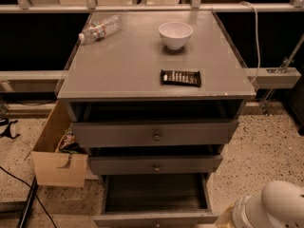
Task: Close bottom drawer
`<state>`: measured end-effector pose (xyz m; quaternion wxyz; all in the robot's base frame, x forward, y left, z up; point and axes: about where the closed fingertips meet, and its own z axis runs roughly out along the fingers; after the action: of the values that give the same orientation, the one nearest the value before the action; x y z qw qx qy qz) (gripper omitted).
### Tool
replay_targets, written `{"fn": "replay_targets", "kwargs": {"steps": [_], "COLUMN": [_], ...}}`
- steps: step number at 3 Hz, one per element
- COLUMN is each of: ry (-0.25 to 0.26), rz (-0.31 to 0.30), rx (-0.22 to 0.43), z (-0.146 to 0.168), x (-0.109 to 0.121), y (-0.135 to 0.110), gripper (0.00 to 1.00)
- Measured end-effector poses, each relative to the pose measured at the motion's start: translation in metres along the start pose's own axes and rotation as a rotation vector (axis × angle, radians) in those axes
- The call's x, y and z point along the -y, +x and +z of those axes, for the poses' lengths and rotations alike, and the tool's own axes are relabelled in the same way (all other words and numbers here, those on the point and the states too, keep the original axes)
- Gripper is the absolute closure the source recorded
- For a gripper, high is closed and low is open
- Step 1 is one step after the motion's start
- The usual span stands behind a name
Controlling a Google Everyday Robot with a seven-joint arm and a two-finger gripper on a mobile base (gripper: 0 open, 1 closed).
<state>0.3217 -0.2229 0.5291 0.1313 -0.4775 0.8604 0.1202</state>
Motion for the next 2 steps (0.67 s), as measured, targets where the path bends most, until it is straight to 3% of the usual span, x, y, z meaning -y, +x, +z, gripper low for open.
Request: {"fn": "replay_targets", "kwargs": {"steps": [1, 2], "ry": [-0.065, -0.064], "rz": [0.036, 0.036], "rx": [0.008, 0.008], "z": [0.0728, 0.0724], "x": [-0.0182, -0.018], "y": [0.0426, 0.0425], "gripper": [1.0, 1.0]}}
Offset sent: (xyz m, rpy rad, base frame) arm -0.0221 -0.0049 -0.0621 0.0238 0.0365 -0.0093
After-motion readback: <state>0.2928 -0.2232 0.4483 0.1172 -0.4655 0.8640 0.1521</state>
